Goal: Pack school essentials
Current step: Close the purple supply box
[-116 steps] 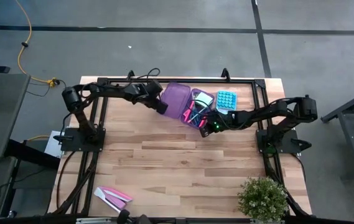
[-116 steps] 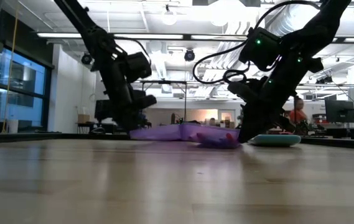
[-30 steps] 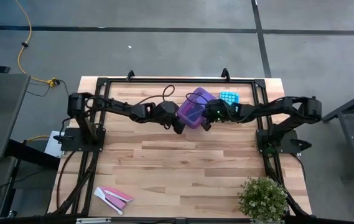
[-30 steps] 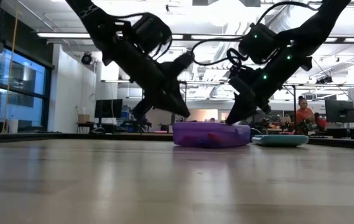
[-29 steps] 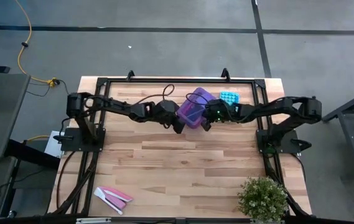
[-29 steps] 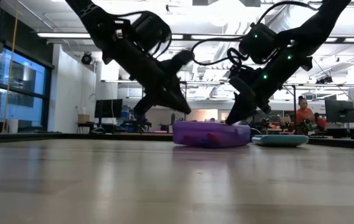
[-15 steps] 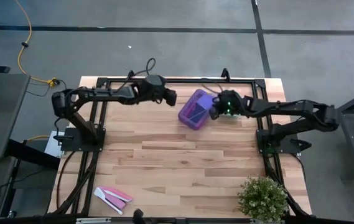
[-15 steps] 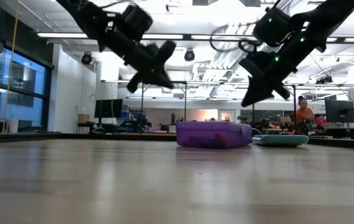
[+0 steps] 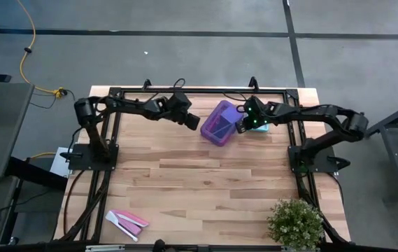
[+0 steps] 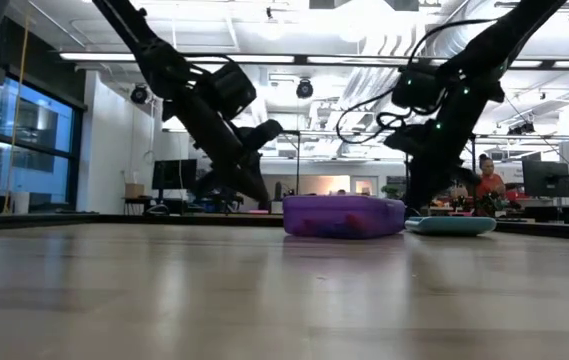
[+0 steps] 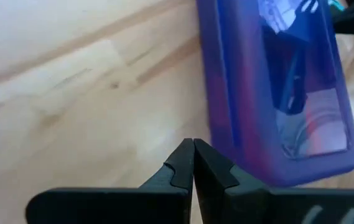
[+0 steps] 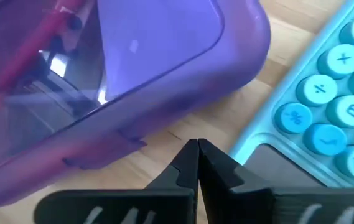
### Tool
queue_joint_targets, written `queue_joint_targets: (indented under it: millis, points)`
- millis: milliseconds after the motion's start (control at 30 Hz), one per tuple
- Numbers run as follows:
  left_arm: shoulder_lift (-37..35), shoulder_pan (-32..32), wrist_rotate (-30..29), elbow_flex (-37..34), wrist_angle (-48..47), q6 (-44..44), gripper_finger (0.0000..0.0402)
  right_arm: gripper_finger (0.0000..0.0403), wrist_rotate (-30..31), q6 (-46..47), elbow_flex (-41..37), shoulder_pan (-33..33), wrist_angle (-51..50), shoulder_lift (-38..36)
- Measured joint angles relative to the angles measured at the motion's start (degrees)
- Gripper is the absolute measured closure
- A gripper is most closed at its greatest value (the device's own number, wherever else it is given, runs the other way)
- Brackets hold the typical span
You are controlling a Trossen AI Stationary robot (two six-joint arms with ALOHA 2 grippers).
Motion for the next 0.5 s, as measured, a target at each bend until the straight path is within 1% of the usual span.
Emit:
queue_joint_targets:
  millis: [233,400,500]
  points:
    - [1.2,-2.0,0.0,0.1,4.7,-2.0,0.0402,0.0403,0.0,2.1,0.0,0.6,4.8,2.5]
    - [2.2,-4.6,1.0,0.0,4.3,-3.1,0.0402,0.0403,1.2,3.4,0.0,0.4,5.2,2.6]
    - [2.9,-6.6,0.8,0.0,3.9,-3.3,0.0402,0.0403,1.4,3.4,0.0,0.1,7.4,2.6]
